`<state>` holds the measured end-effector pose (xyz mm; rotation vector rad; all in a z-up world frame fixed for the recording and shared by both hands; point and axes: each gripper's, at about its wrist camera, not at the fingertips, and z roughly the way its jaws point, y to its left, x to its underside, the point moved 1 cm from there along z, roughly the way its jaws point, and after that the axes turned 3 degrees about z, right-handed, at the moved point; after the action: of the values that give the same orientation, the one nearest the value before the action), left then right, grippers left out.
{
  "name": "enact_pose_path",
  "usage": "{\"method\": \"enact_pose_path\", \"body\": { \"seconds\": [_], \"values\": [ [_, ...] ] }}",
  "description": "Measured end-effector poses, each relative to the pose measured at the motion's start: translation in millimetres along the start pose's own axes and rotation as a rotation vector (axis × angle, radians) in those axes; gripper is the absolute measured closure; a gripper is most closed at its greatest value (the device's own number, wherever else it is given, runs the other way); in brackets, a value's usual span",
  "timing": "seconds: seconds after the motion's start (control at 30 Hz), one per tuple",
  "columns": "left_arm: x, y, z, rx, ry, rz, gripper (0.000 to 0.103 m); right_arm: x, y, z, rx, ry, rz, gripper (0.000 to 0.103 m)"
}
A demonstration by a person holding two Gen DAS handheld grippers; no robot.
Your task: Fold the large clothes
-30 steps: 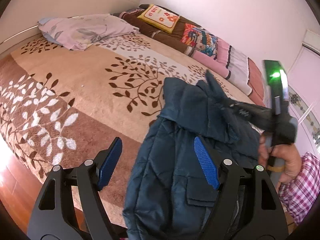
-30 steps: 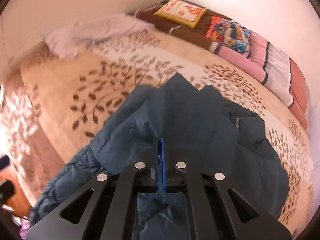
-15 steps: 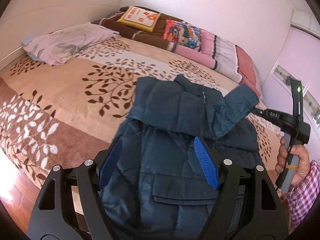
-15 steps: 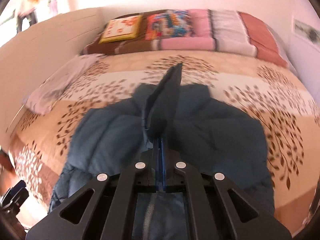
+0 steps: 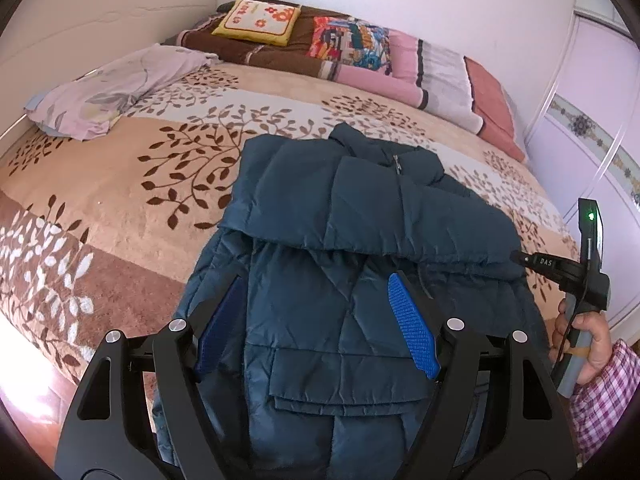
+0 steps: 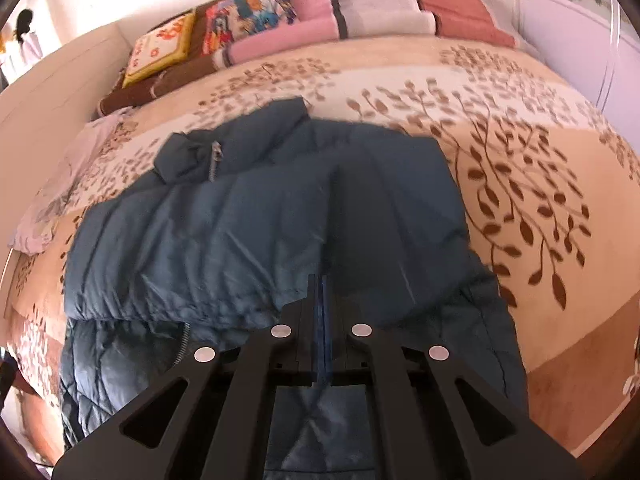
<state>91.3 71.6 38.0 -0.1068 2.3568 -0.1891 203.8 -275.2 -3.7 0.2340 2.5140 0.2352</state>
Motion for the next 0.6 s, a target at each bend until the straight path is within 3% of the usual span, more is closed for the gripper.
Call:
{"method": "enact_pose_path", "body": {
  "seconds": [0.33, 0.4, 0.47, 0.6],
  "values": [
    [-15, 14, 27, -0.056, 0.034, -0.019, 0.029, 23, -39, 6, -0.017, 0.076, 0.055, 0.099],
    [-22, 25, 35, -0.066, 0.039, -0.052, 0.029, 26, -49, 2, -0.027, 0.069, 0.081, 0.091],
    [-29, 36, 46, -0.071, 0.055, -0.098, 0.029, 27, -56, -4, -0.049, 0.052, 0.112, 0.068],
    [-46, 62, 75, -0.083, 0.081, -0.225, 0.029, 16, -52, -7, -0.149, 0.046, 0.151, 0.064]
  ]
}}
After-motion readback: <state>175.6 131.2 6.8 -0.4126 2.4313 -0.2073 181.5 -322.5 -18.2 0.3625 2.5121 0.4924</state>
